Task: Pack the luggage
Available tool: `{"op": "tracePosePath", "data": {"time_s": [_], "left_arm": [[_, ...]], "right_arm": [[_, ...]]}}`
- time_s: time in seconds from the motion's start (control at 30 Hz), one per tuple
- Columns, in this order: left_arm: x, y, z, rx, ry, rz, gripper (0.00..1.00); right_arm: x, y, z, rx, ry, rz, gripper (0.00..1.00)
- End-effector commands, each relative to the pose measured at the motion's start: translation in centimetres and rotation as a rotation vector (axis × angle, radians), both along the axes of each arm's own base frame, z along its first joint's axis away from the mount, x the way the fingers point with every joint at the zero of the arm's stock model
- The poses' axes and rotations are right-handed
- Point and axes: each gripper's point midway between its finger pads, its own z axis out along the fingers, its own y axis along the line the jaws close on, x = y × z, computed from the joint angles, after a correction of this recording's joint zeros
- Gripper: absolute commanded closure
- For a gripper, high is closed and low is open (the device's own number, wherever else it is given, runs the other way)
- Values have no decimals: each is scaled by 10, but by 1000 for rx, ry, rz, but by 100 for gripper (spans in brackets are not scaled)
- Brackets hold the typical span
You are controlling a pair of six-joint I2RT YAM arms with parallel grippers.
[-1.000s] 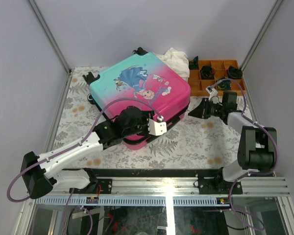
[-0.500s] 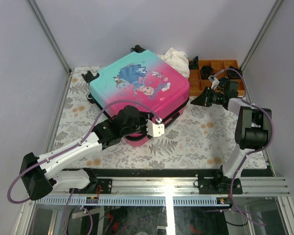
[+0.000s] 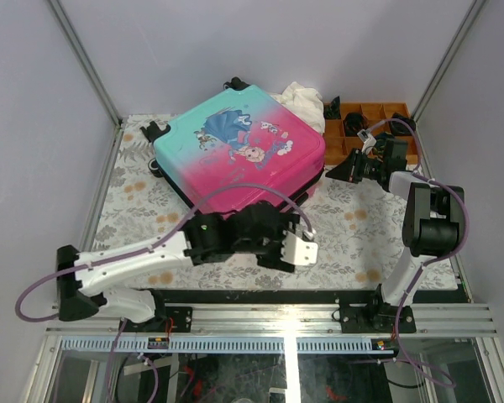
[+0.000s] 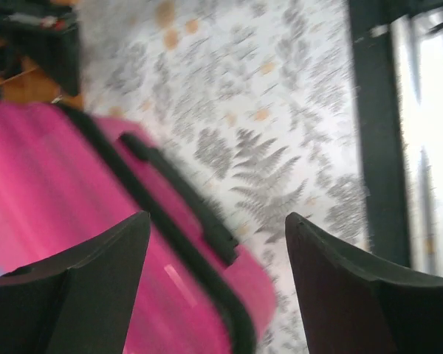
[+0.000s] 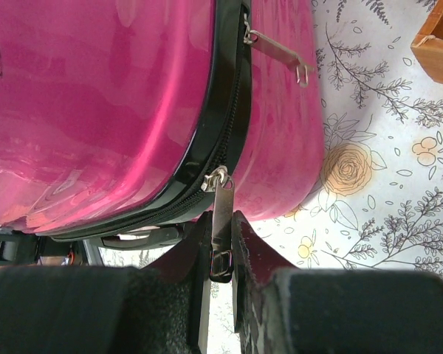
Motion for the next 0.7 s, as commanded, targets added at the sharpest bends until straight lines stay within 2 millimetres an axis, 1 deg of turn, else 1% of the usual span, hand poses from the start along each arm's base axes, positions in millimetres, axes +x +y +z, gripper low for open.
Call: {"op": "tracePosePath", "data": {"time_s": [0.0,0.07,0.13,0.2,0.27,0.33,0.57,0.67], "left_arm": [[-32,-24,-39,53,258,105,27],[-22,-38,-54,47,304,217,26],[-10,-53,-54,-20,314,301,21],[5,-65,-53,-83,303,393,20],[23,-71,-58,-99,268,501,20],[40,-73,-67,-87,223,590,20],[74,-69,-104,-32,119,706,25],[97,-64,-108,-30,55,765,25]], "right_arm": [[22,-6,15,-54,-110,-71,100],[21,-5,17,-52,-113,-69,100],[20,-5,18,-55,-120,-68,100],[18,-5,19,-58,-124,-64,100],[18,-5,18,-57,-122,-61,100],[18,-4,19,-53,-121,-59,100],[18,-4,21,-51,-125,-60,100],[17,-4,21,-52,-125,-59,100]]}}
